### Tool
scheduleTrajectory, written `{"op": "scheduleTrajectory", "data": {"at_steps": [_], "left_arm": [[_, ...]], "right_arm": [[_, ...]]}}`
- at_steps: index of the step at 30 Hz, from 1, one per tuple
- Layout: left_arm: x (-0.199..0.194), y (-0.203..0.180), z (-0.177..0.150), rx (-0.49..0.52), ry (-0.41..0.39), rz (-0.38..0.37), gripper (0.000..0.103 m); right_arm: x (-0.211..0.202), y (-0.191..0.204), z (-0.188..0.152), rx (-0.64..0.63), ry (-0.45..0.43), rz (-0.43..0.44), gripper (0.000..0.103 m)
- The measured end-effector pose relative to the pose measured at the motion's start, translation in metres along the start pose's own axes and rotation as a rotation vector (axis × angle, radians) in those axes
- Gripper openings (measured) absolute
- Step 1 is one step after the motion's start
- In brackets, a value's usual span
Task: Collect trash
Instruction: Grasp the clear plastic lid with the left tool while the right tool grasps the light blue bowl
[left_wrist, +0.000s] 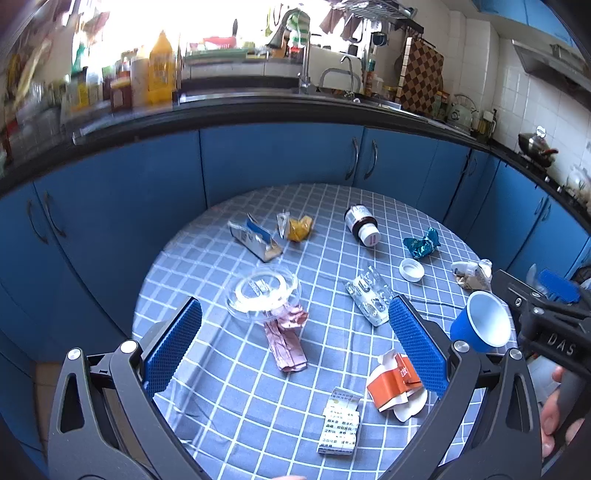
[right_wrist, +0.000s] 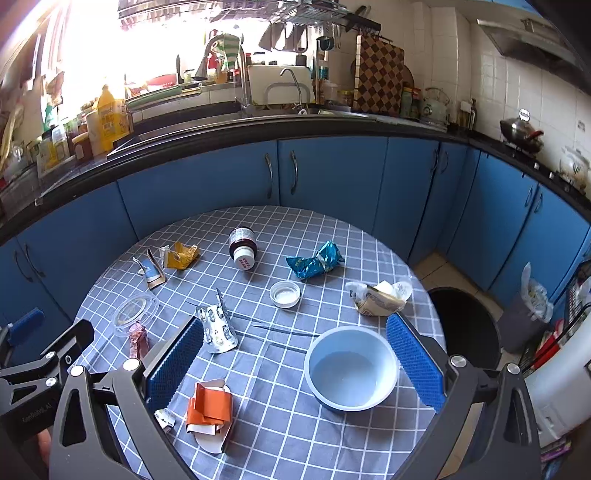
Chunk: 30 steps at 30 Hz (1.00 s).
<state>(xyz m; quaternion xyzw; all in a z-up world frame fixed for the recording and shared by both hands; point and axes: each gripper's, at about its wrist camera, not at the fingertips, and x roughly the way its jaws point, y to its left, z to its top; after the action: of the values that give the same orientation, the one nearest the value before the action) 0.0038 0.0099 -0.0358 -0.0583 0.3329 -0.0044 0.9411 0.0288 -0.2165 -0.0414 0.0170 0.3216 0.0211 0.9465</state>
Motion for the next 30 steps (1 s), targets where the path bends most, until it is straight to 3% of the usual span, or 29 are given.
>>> {"op": "scheduleTrajectory", "data": {"at_steps": [6, 10, 13, 18, 23, 30], "left_arm": [[0.009, 0.022, -0.014, 0.008, 0.003, -0.021, 0.1], [0.016, 0.038, -0.021, -0.02, -0.023, 0.011, 0.1], [0.028, 0.043, -0.021, -0.038, -0.007, -0.016, 0.1], [0.058, 0.026, -0.018, 0.061, 0.083, 0.039, 0.1], [0.091, 0.03, -0.008, 0.039, 0.139, 0.069, 0.1], [0.133, 0.038, 0.006, -0.004, 0.217, 0.095, 0.1]], "right_arm": [[0.017, -0.016, -0.021, 0.004, 0.046, -0.016, 0.096], [0.035, -0.019, -0.039, -0.012, 0.11, -0.035, 0.096], [0.046, -0.025, -0.046, 0.004, 0.146, -0.041, 0.096], [0.051, -0.029, -0.041, 0.011, 0.13, -0.071, 0.096], [0.062, -0.035, -0.033, 0.02, 0.121, -0.108, 0.096], [0.088, -0.045, -0.029, 0.056, 0.174, -0.11, 0.096]]}}
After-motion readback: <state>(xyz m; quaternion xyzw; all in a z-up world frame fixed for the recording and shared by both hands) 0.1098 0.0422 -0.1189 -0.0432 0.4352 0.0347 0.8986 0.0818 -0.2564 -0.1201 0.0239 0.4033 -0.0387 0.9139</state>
